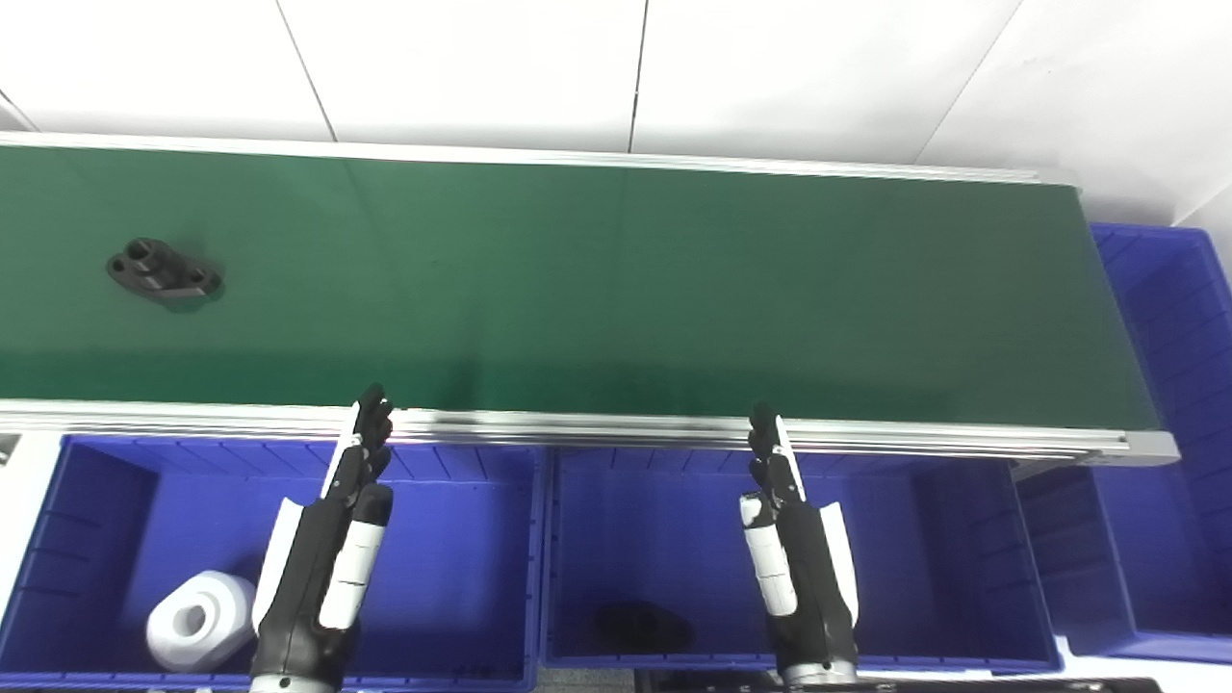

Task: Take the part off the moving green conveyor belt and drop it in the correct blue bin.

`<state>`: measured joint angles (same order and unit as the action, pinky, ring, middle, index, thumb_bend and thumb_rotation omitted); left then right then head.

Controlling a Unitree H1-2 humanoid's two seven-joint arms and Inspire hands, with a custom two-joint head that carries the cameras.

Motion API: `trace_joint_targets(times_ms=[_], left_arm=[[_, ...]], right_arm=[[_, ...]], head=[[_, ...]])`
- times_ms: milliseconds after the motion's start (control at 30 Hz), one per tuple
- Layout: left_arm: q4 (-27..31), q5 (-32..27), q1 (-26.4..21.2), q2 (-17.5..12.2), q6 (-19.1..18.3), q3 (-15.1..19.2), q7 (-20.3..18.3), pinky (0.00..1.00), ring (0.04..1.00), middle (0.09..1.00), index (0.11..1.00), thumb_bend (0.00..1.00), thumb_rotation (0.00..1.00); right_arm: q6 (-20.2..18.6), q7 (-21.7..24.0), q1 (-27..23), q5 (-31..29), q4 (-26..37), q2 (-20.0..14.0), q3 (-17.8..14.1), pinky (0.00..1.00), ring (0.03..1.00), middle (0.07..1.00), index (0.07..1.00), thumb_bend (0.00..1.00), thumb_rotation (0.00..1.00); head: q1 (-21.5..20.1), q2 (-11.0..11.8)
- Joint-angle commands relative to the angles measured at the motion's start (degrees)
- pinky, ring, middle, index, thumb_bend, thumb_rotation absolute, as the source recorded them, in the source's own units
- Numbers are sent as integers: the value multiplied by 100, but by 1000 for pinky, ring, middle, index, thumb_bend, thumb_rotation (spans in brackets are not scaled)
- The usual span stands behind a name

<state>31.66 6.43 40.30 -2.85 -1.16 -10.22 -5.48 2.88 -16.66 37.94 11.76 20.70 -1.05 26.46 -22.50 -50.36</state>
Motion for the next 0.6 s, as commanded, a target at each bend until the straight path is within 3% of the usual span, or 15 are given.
trace_joint_targets(times_ms=[0,300,567], left_arm=[[225,-31,8,6,153,-11,38,1000,1000,1000,1000,631,1000],[284,50,10,-4,41,-16,29,1000,1000,1000,1000,647,1000],[200,12,-19,-2,169,-16,44,1000,1000,1000,1000,626,1000]], right_arm=[[402,55,229,120,-71,924,854,1000,1000,990,992,868,1000],[386,37,240,141,-72,942,845,1000,1000,982,983,867,1000],[402,49,230,113,-84,937,840,1000,1000,983,987,861,1000]], head=[[2,-5],[9,-7],[18,1]])
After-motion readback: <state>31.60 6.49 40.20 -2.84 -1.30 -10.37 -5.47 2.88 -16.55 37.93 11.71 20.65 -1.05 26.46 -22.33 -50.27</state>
